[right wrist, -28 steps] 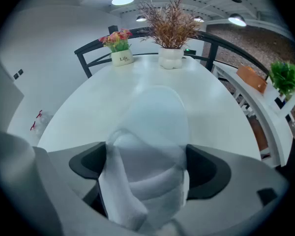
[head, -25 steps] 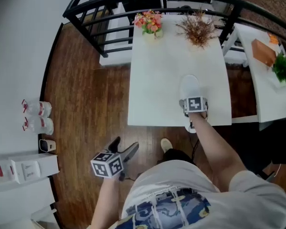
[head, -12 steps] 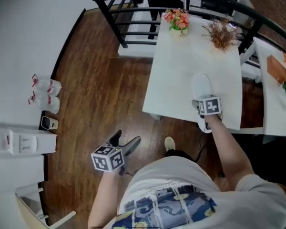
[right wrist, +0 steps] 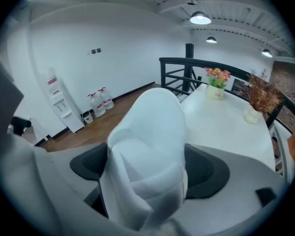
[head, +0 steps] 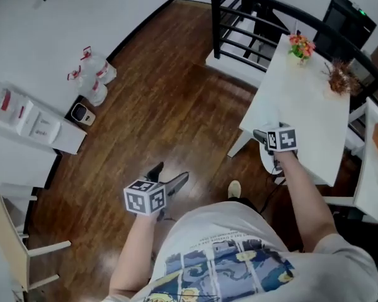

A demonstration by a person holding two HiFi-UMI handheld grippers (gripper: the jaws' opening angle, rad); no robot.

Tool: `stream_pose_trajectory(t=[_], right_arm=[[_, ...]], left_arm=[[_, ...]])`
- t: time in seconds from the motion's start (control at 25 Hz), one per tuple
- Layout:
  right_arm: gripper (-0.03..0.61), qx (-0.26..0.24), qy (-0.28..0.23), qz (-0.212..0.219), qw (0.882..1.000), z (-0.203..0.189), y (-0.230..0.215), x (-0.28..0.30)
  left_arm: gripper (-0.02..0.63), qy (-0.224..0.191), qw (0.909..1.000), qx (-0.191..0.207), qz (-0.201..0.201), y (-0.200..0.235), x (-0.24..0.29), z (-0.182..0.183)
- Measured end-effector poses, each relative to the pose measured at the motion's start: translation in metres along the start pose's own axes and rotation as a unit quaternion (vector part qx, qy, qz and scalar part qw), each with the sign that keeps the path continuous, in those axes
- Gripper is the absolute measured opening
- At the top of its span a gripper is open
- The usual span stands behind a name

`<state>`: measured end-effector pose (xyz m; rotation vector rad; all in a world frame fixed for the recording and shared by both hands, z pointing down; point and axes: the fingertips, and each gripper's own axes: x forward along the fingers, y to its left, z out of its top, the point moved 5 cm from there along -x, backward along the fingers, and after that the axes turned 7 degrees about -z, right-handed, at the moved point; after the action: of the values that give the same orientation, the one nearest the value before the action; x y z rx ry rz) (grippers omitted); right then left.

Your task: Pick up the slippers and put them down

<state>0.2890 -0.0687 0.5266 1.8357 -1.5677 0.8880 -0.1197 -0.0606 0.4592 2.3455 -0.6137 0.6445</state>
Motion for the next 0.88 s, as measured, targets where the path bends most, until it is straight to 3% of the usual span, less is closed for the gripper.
stream_pose_trajectory(t=[0.24,0.44,0.68,0.88], right_arm=[[0.505,-0.054,-0.007,0.067,0.996,0.013,0.157,0.015],[0.503,-0.094,0.016,0.112,0.989,0.005,0.250,0.048],[0.502,-0.147,0.070,0.155,0.974,-0.007,0.310,0.171],[0.502,-0.143,0.090,0.164,0.972,-0.010,0.358,0.322]], left_arm=[[0.419,-0.015,0.9976,-0.052,0.042,0.079,-0.097,-0.070],[0.419,-0.026,0.9927,-0.099,0.064,0.130,-0.129,-0.109],[0.419,-0.005,0.9832,-0.157,0.093,0.196,-0.085,-0.137],[0.419,0.010,0.9720,-0.208,0.109,0.273,-0.006,-0.147]])
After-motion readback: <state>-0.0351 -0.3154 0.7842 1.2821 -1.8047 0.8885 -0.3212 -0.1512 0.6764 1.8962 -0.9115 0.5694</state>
